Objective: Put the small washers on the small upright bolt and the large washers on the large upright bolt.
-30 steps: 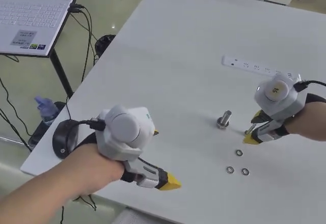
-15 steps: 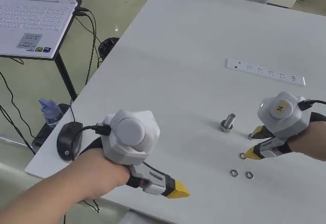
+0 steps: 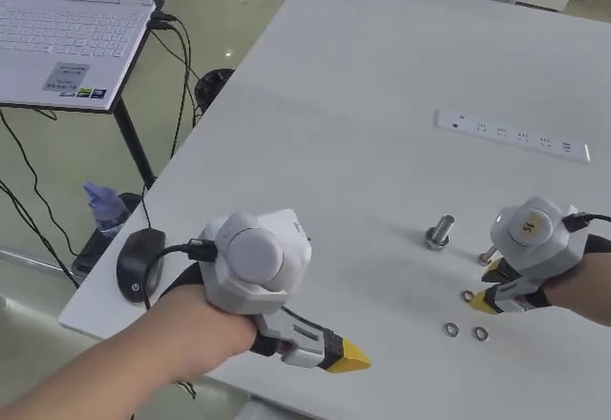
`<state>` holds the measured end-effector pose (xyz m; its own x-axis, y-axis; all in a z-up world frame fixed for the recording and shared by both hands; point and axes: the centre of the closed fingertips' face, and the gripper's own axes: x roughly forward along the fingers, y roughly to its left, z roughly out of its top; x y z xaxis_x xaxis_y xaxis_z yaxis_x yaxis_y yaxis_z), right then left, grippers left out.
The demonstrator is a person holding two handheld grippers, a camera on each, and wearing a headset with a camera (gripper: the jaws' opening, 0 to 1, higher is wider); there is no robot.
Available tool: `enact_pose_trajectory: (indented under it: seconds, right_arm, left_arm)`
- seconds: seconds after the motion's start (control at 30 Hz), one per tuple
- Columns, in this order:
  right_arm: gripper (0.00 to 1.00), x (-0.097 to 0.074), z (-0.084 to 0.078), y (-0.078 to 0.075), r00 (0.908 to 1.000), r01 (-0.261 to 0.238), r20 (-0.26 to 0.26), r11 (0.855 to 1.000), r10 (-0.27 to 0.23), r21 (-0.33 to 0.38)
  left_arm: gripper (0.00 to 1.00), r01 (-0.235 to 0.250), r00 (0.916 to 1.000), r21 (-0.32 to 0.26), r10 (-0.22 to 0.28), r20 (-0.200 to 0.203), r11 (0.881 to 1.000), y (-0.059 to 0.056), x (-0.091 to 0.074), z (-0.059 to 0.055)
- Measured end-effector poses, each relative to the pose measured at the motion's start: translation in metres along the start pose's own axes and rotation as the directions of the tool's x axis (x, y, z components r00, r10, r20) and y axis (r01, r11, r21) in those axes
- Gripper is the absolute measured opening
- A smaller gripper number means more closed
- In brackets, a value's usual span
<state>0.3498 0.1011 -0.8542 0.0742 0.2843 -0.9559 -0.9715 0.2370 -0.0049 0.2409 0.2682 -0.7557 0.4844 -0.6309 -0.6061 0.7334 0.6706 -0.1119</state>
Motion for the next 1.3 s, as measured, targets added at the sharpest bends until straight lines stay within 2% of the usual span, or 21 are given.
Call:
enact_pose_trajectory:
  seconds: [0.37, 0.53, 0.67, 0.83, 0.93, 1.3]
  right_arm:
    - [0.27, 0.022, -0.006, -0.005, 0.9994, -0.01, -0.033, 1.0, 0.01, -0.021]
    - [0.26, 0.021, -0.004, -0.006, 0.9996, -0.002, -0.027, 1.0, 0.002, -0.012]
    - [0.26, 0.019, -0.003, -0.003, 0.9995, 0.003, -0.03, 1.0, -0.003, -0.023]
    - [0.21, 0.018, -0.002, 0.003, 0.9994, 0.003, -0.035, 0.999, -0.004, -0.039]
    - [0.18, 0.017, -0.001, 0.007, 0.999, 0.006, -0.045, 0.999, -0.008, -0.036]
    - [0.14, 0.016, -0.001, 0.009, 0.997, 0.007, -0.077, 0.998, -0.012, -0.064]
  left_arm:
    - [0.99, -0.017, 0.9998, 0.015, 0.017, -0.004, 1.0, 0.002, -0.002, -0.002]
    - [0.99, -0.009, 0.9997, -0.006, 0.009, 0.023, 1.0, 0.0, -0.003, 0.0]
    - [0.97, -0.007, 0.9999, -0.01, 0.007, 0.012, 1.0, 0.0, -0.002, -0.004]
    - [0.96, -0.002, 1.0, -0.015, 0.002, 0.009, 1.0, -0.001, -0.002, -0.005]
    - [0.94, 0.006, 1.0, -0.016, -0.007, -0.007, 1.0, -0.002, -0.002, -0.008]
    - [0.9, 0.015, 0.9998, -0.022, -0.015, -0.015, 1.0, -0.008, -0.003, -0.014]
